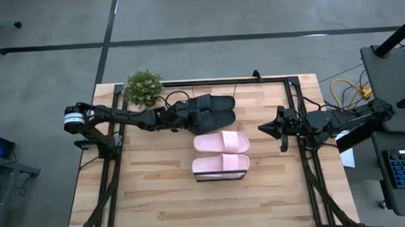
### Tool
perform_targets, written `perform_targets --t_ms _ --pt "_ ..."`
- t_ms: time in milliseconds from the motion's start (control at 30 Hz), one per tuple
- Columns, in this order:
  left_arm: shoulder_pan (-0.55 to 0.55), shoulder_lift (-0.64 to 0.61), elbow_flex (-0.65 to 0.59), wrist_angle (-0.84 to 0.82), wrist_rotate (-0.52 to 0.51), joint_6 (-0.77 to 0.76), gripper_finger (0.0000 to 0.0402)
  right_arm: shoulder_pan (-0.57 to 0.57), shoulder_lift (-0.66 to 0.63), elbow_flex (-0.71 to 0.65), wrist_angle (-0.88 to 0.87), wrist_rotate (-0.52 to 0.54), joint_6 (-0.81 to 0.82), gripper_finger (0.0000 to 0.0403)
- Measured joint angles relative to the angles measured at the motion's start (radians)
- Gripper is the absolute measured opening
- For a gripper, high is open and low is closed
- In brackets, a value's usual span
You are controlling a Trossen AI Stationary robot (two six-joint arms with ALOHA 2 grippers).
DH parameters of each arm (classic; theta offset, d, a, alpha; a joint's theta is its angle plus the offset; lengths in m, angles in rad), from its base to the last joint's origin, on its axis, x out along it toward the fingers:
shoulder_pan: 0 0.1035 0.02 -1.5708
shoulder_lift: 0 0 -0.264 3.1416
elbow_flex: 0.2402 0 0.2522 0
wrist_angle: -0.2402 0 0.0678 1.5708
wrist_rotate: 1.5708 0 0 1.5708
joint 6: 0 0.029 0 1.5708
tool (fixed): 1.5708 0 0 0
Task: Pick and place slides into the shelf
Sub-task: Put the black slide on the shelf
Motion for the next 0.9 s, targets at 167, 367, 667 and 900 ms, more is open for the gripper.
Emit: perform_targets --t_ms 167,367,667,900 --pt "0.028 0.0 -0.031 0.052 0.032 0.016 0.0 0.0 0.0 0.0 0.001 0.0 -0.003 0.0009" --pt "0.062 0.0 -0.058 0.144 0.089 0.037 0.0 0.0 0.0 0.0 0.001 0.0 -0.003 0.0009" --pt "0.066 0.013 -0.054 0.168 0.137 0.047 0.0 0.0 0.0 0.0 0.003 0.0 -0.002 0.0009" --pt "0.065 0.116 -0.04 0.263 0.191 0.012 0.0 0.0 0.0 0.0 0.007 0.0 -0.002 0.0009"
